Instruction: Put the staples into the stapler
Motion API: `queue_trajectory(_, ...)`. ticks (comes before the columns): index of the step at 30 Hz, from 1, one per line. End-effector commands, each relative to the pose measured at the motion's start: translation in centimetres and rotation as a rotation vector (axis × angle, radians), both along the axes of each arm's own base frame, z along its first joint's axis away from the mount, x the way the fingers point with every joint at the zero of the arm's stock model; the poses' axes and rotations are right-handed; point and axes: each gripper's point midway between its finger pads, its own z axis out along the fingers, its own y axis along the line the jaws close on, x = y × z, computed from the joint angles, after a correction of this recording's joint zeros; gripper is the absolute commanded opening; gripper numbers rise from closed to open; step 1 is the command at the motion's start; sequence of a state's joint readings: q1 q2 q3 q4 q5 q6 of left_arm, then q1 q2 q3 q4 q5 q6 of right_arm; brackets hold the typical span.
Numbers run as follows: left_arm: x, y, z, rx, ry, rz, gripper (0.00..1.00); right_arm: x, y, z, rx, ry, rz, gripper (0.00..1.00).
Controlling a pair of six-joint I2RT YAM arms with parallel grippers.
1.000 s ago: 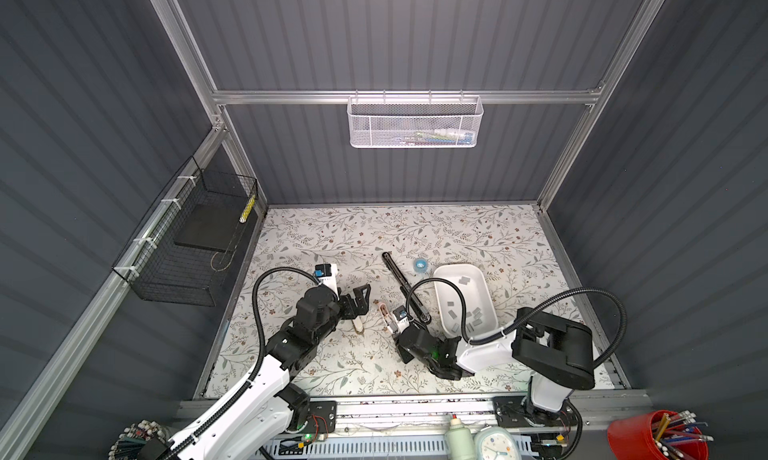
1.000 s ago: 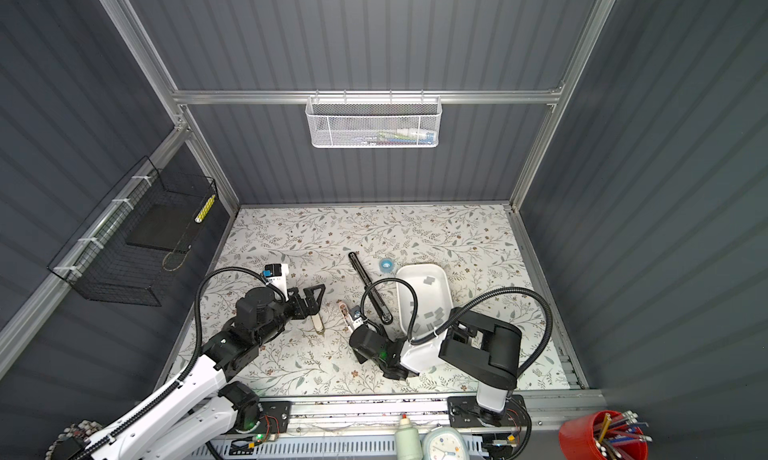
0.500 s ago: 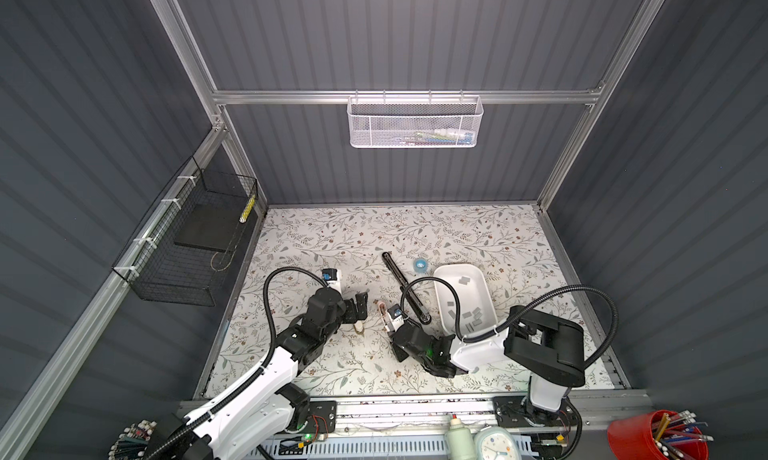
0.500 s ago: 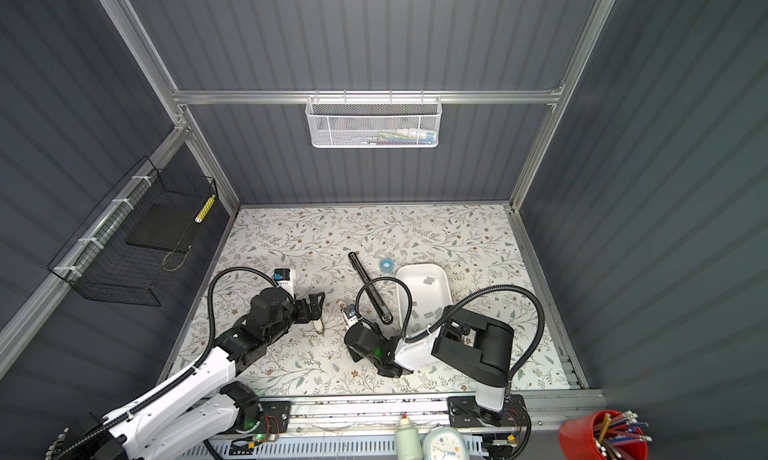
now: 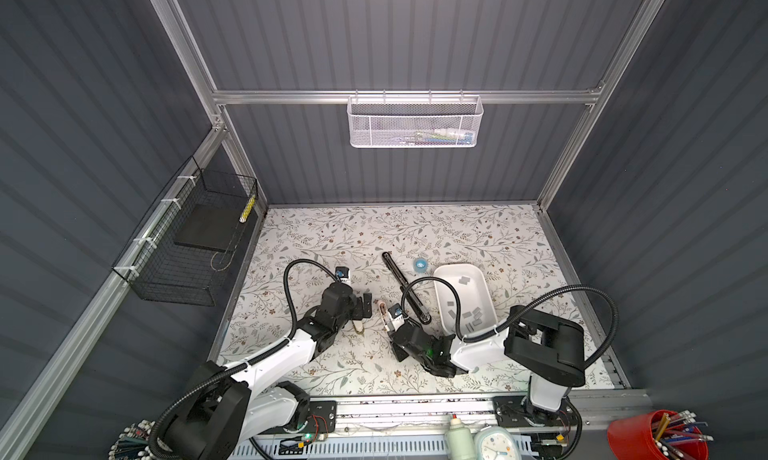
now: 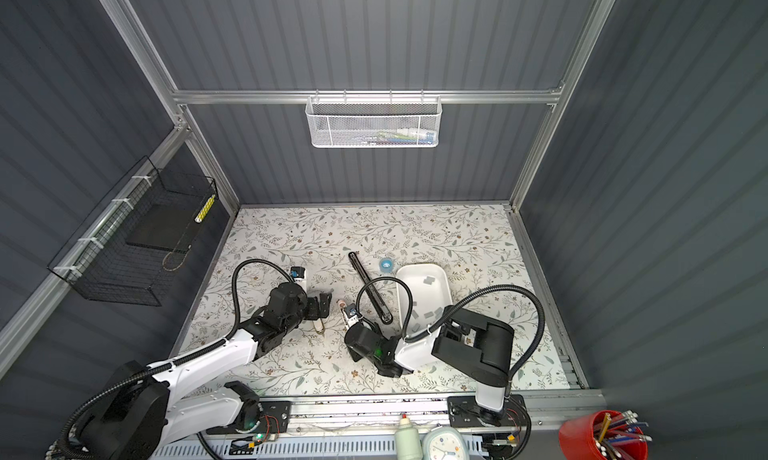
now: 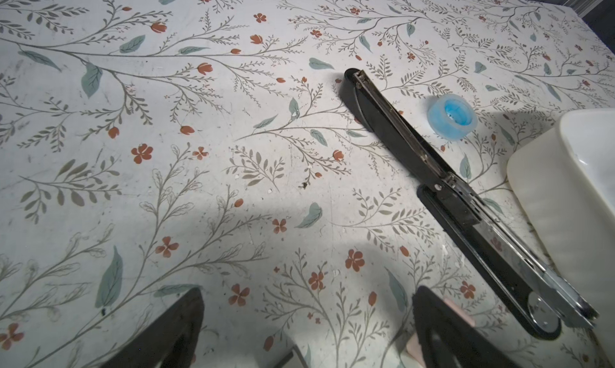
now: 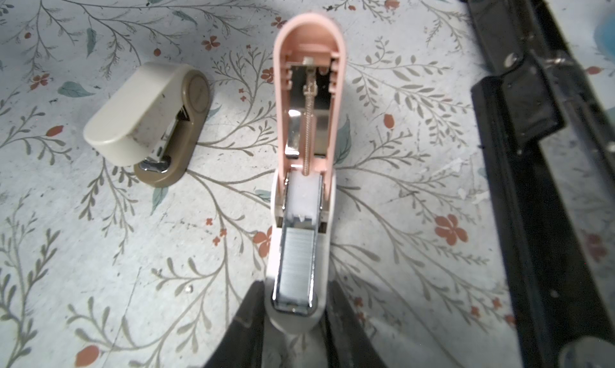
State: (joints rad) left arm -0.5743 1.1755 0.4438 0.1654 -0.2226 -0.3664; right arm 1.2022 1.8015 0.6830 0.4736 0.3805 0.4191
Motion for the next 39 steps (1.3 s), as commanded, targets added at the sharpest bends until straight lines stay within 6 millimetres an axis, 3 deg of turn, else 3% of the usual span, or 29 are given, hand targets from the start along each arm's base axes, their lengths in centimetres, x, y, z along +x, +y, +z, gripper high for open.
queue_trajectory(1,0.3,-0.5,-0.9,-0.002,0.012,-0.022,0.99,-0.5,-0.6,-0.8,-0.024,0.031,0.009,0.29)
queue_trajectory(4,0.0,-1.0,-2.2,-0.014,0.056,-0.033,0.99,-0.5,-0.5,-0.4,-0.017,0.032,0.013,0.29)
queue_trajectory(9,-0.2,-1.4,-2.3,-0.047,0.052,-0.051,1.0,-0.6,-0.7,-0.4,-0.01,0.033,0.014,0.29)
queue_trajectory(17,-0.2,-4.4,-4.0,-0.144,0.137,-0.139,0.99,-1.1,-0.2,-0.4,0.026,0.047,0.034,0.28)
queue_trajectory(29,-2.7,-6.4,-0.4,-0.286,0.127,-0.222,0.99,-1.4,-0.1,-0.1,0.057,0.066,0.036,0.28)
queue_trajectory(33,-3.2,-6.5,-1.6,-0.286,0.158,-0.209,0.98,-1.4,-0.7,0.1,0.064,0.064,0.019,0.29)
queue_trajectory(36,-4.4,-6.7,-3.9,-0.233,0.195,-0.247,0.92,-1.5,-1.1,0.2,0.081,0.067,0.012,0.29)
queue_trajectory(39,-4.2,-5.9,-2.7,-0.228,0.146,-0.219,0.93,-1.8,-1.3,0.2,0.088,0.075,0.012,0.28)
